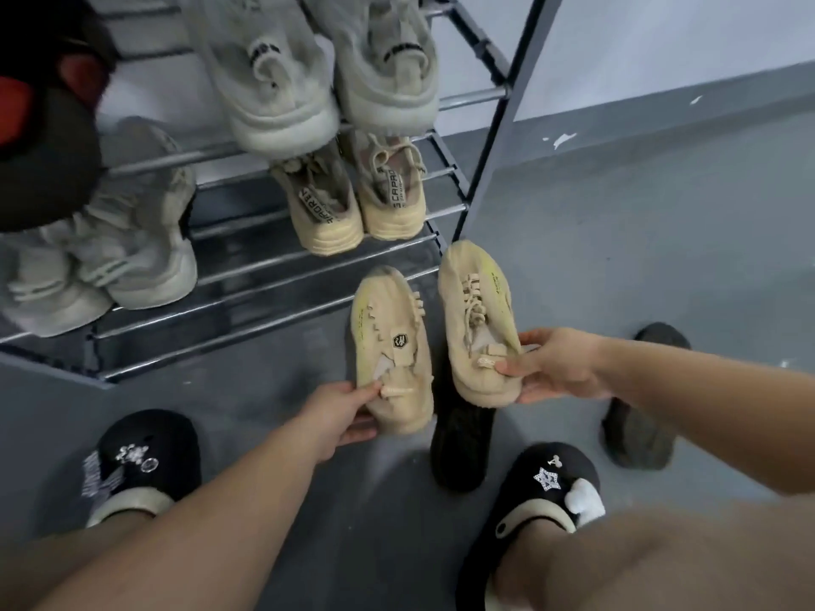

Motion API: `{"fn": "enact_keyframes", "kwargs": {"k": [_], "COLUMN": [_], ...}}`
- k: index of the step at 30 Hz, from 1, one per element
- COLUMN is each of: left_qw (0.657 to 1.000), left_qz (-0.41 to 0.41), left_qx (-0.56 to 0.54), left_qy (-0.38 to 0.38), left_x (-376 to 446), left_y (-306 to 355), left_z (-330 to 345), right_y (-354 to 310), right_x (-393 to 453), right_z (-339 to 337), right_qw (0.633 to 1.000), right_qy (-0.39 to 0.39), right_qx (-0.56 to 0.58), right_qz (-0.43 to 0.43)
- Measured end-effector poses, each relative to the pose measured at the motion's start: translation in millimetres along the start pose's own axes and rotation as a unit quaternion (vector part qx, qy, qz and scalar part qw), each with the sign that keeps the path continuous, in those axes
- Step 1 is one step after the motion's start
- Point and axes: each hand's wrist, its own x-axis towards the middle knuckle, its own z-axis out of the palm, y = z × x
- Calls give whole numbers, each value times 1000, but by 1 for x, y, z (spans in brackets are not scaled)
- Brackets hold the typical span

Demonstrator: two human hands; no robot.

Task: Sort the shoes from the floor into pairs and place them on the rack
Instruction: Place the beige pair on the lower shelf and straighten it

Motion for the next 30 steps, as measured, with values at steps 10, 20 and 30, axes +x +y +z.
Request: {"fn": "enact_keyframes", "kwargs": {"k": [10,20,30], "left_qw": [998,995,991], "left_qz": [53,53,56], "left_qx": [-34,-73,-74], "left_qy": [-30,44,100], "left_x": [-56,-93,-133], "left_y": [3,-11,-46], "left_z": [-19,-91,-142], "right_y": [-53,-9,4], "right_x": [-62,-33,-40], "right_z": [26,135,205], "right_qw": [986,999,996], "right_qy": [6,20,-10], "right_qx": [-160,-14,-16], "right_qz": [37,-32,-84]}}
